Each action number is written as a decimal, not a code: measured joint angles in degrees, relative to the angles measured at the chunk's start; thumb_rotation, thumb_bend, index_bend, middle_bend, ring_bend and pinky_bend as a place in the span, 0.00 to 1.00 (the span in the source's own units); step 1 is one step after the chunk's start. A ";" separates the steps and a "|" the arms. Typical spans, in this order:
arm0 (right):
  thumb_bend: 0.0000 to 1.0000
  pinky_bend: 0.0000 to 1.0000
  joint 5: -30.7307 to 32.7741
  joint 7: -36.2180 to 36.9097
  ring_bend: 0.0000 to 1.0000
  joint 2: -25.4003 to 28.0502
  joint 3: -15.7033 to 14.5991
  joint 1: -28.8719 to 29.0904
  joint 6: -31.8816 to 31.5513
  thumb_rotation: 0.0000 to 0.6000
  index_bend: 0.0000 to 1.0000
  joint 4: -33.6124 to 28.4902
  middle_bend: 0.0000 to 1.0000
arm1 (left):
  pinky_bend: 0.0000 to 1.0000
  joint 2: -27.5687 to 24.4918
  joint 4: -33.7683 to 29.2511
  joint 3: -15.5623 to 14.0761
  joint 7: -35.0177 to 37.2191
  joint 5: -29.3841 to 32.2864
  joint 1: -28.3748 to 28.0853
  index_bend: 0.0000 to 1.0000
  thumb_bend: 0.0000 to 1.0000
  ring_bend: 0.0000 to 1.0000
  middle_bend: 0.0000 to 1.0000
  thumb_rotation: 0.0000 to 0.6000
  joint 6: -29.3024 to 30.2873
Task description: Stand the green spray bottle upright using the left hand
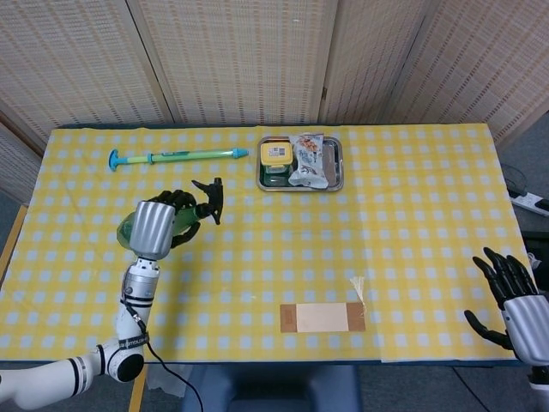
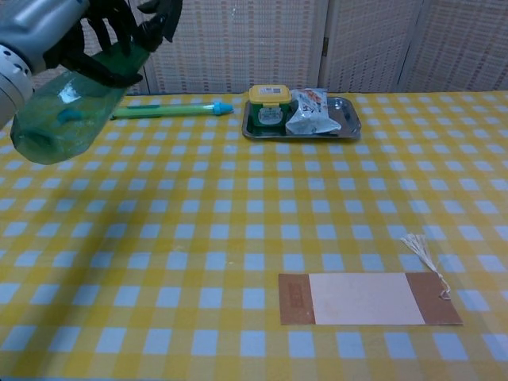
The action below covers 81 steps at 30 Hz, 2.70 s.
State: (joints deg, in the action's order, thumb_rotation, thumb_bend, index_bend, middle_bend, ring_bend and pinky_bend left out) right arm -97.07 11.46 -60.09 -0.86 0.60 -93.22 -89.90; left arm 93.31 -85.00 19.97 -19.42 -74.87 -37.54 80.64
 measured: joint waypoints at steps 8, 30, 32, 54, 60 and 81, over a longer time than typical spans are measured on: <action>0.32 0.00 -0.92 -0.20 0.01 0.02 -0.24 -0.41 -1.10 1.00 0.00 -0.14 0.00 | 0.69 -3.44 -8.51 6.90 13.53 10.25 3.42 0.53 0.36 0.62 0.70 1.00 -0.69; 0.32 0.00 -2.37 -2.28 0.01 -0.60 -0.70 -0.59 -1.54 1.00 0.00 -0.37 0.00 | 0.66 6.39 16.09 4.16 52.13 -0.22 9.35 0.54 0.36 0.62 0.70 1.00 6.04; 0.32 0.00 -2.53 -2.49 0.01 -0.66 -0.76 -0.64 -1.63 1.00 0.00 -0.39 0.00 | 0.66 8.04 19.47 3.17 52.56 -1.80 9.35 0.54 0.36 0.62 0.70 1.00 7.53; 0.32 0.00 -2.38 -3.10 0.01 -0.92 -0.80 -0.51 -1.23 1.00 0.00 -0.61 0.00 | 0.63 12.22 28.12 1.14 56.55 -2.17 9.11 0.45 0.33 0.58 0.67 1.00 5.83; 0.32 0.00 -2.56 -3.01 0.01 -0.83 -0.82 -0.66 -1.65 1.00 0.00 -0.66 0.00 | 0.63 12.61 29.01 0.56 56.72 -2.38 9.24 0.46 0.33 0.58 0.67 1.00 5.57; 0.32 0.00 -3.49 -2.53 0.01 -0.60 -0.97 -1.09 -3.04 1.00 0.00 -0.50 0.00 | 0.58 11.46 25.74 -0.53 54.96 -3.05 10.46 0.36 0.14 0.53 0.54 1.00 5.90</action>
State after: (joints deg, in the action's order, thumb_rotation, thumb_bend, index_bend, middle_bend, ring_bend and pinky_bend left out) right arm -100.55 8.93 -60.69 -1.83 -0.48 -96.26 -90.40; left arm 104.77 -59.26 19.44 35.55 -77.92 -27.08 86.54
